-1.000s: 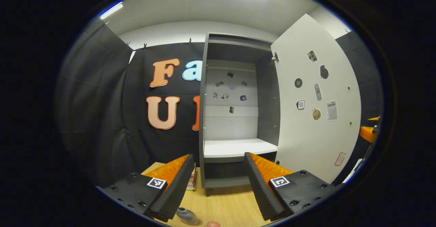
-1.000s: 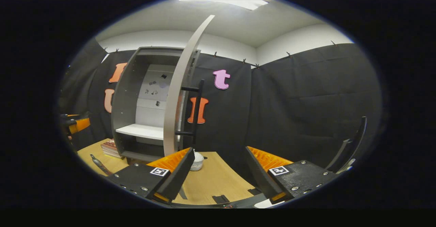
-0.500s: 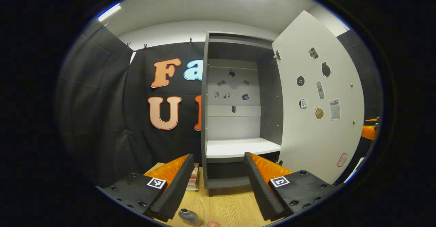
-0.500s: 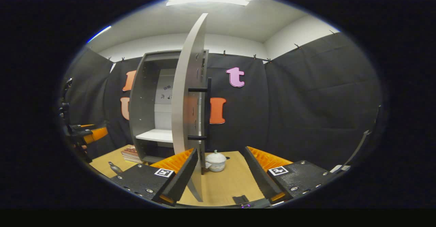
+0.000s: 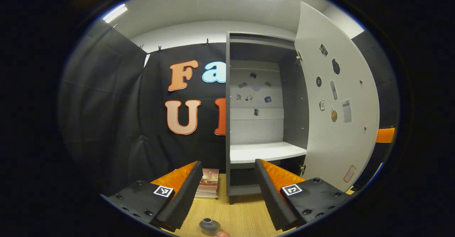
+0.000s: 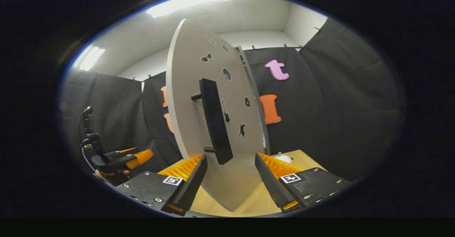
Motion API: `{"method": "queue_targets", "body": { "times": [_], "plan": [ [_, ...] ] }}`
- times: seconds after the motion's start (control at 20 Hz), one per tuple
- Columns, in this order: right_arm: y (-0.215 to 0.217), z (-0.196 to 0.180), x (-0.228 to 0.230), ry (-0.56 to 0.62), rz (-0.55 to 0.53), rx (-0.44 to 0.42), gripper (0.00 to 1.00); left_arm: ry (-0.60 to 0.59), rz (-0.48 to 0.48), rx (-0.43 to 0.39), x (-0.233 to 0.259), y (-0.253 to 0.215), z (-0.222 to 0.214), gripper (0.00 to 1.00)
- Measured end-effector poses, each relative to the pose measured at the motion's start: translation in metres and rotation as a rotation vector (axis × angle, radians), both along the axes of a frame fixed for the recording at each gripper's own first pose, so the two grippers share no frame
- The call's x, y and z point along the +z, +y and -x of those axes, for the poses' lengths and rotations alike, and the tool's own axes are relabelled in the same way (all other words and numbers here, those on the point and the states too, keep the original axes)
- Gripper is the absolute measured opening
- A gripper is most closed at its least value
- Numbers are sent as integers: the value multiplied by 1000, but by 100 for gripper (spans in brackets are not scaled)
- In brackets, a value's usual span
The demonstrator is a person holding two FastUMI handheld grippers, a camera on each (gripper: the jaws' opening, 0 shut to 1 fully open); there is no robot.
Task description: Open the cabinet door with the right hand, grasp the bottle in the cabinet with the left hand and place it on the coaster, then close the cabinet door with the right hand.
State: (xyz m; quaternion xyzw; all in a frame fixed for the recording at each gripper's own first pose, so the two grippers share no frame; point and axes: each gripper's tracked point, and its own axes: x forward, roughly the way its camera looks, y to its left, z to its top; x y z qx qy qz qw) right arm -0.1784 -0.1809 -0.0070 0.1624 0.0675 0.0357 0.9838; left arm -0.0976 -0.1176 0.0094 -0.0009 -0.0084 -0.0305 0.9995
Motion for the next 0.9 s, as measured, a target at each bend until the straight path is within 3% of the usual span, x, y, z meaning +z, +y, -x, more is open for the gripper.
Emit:
{"method": "queue_targets", "body": {
  "times": [0.15, 0.2, 0.25, 0.35, 0.55, 0.6, 0.65, 0.85, 0.9],
  "plan": [
    [38, -28, 16, -51, -76, 49, 82, 2, 20, 2, -6, 24, -15, 95],
    [50, -38, 16, -49, -82, 55, 89, 10, 18, -4, -8, 32, -25, 95],
    [61, -51, 14, -43, -69, 60, 75, 12, 13, -3, -10, 43, -33, 95],
    [73, -64, 11, -32, -28, 61, 67, 0, 0, -8, -9, 63, -56, 95],
    [97, -81, -2, -4, 58, 38, 61, -34, -24, -41, -3, 93, -94, 95],
    [103, -84, -5, 7, 90, 25, 67, -42, -32, -47, -2, 100, -101, 95],
    [110, -90, -9, 21, 120, 14, 62, -49, -39, -55, -2, 106, -105, 95],
    [133, -117, -16, 48, 213, -19, 59, -24, 2, -106, -13, 120, -121, 95],
    [138, -123, -19, 52, 216, -23, 54, -12, 18, -118, -16, 122, -124, 95]
  ]
}}
